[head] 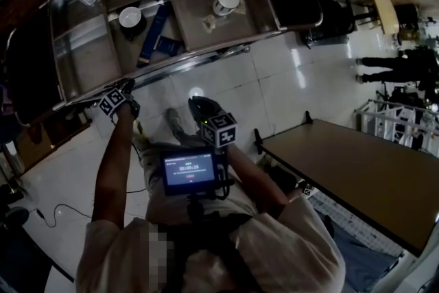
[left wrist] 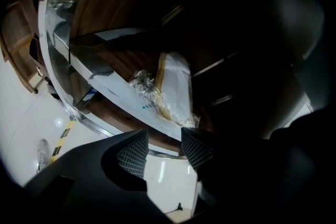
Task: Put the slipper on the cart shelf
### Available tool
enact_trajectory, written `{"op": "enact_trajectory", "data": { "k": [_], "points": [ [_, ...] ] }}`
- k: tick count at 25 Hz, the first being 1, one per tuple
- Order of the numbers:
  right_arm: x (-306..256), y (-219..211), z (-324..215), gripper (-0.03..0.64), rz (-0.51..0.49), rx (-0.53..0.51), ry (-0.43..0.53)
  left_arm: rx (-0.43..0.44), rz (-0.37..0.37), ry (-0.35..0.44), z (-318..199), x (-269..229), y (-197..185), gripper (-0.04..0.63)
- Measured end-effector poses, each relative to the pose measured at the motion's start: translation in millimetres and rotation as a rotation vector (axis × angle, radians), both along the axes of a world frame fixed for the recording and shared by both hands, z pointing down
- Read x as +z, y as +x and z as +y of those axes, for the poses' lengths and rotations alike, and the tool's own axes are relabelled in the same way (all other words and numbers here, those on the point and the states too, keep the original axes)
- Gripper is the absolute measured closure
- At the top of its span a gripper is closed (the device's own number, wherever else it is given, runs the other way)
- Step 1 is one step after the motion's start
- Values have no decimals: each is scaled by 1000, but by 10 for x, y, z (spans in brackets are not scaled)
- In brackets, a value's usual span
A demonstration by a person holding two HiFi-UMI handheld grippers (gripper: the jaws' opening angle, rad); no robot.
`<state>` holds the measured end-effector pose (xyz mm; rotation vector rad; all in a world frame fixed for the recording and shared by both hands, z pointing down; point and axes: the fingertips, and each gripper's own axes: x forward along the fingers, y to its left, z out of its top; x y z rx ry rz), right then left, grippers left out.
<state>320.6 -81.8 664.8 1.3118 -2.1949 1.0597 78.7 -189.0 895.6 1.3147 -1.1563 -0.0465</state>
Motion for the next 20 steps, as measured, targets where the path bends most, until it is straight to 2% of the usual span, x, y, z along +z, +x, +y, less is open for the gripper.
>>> {"op": "enact_trajectory", "data": {
  "k": [6, 12, 15, 18, 20],
  "points": [
    [3, 64, 50, 552, 3, 9, 0, -72, 68, -8, -149, 10, -31, 414],
    [45, 137, 95, 552, 16, 33, -3, 16, 120, 1, 105, -109, 200, 414],
    [20, -20, 12, 552, -8, 18, 3, 4, 152, 24, 392, -178, 101, 415],
    [10, -166, -47, 552, -21, -11, 30, -38, 116, 45, 671, -178, -167, 449],
    [-15, -110, -5, 552, -16, -16, 40, -32, 98, 68, 842, -212, -121, 456]
  ]
}}
